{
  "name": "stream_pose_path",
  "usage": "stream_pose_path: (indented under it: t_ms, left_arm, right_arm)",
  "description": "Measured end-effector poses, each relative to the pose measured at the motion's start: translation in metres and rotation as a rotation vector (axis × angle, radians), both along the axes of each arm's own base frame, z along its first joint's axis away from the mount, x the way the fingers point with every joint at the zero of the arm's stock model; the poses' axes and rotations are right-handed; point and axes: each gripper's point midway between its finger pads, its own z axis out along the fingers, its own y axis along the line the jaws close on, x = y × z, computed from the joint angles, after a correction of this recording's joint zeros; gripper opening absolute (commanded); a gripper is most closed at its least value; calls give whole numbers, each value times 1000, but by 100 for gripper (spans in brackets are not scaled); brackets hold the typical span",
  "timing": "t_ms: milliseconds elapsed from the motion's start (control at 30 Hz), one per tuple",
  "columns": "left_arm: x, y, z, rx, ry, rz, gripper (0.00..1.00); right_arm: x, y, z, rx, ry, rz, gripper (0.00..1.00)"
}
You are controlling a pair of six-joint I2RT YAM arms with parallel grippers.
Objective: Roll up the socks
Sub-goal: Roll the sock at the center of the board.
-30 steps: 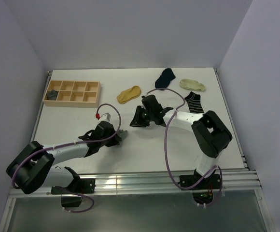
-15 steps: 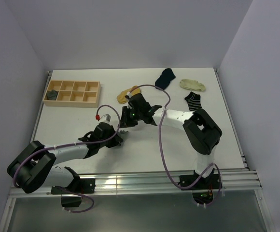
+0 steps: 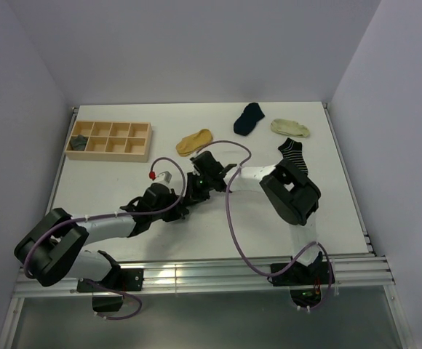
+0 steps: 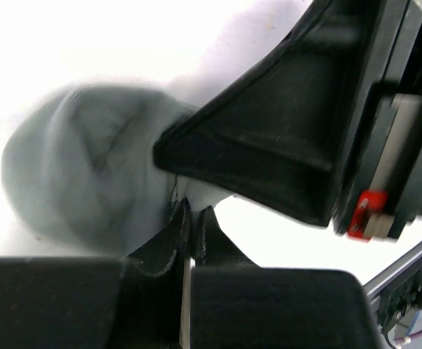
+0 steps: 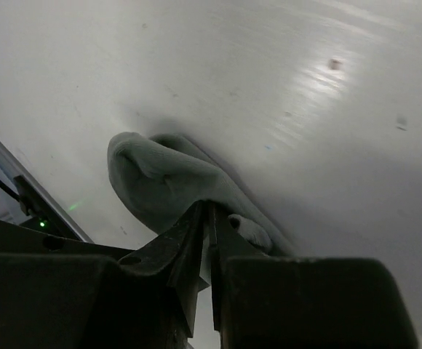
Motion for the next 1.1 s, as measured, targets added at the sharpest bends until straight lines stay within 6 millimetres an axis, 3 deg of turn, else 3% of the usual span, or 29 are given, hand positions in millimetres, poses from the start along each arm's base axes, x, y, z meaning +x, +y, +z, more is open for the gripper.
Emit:
stream_pose_path:
  t_ms: [300,633,767,967,1100]
  left_arm:
    - [4,-13,2,8,-10,-61,0]
    - [12,-43,0,-15,44,-152,0]
    - [14,-51,0,-23,63,-176,0]
    - [17,-59,-1,-32,86,-196,0]
    - [18,-61,-1,-38,94,-200,0]
  right_arm:
    - [24,-49,-1,-22,59,-170,15]
    - [29,-66,4,-48,21,-210,15]
    - [33,-78,22,-56,-41,-252,16]
    - [48,-97,72,-12,-167,-338,16]
    - [49,-98,81,19,-185,-334,15]
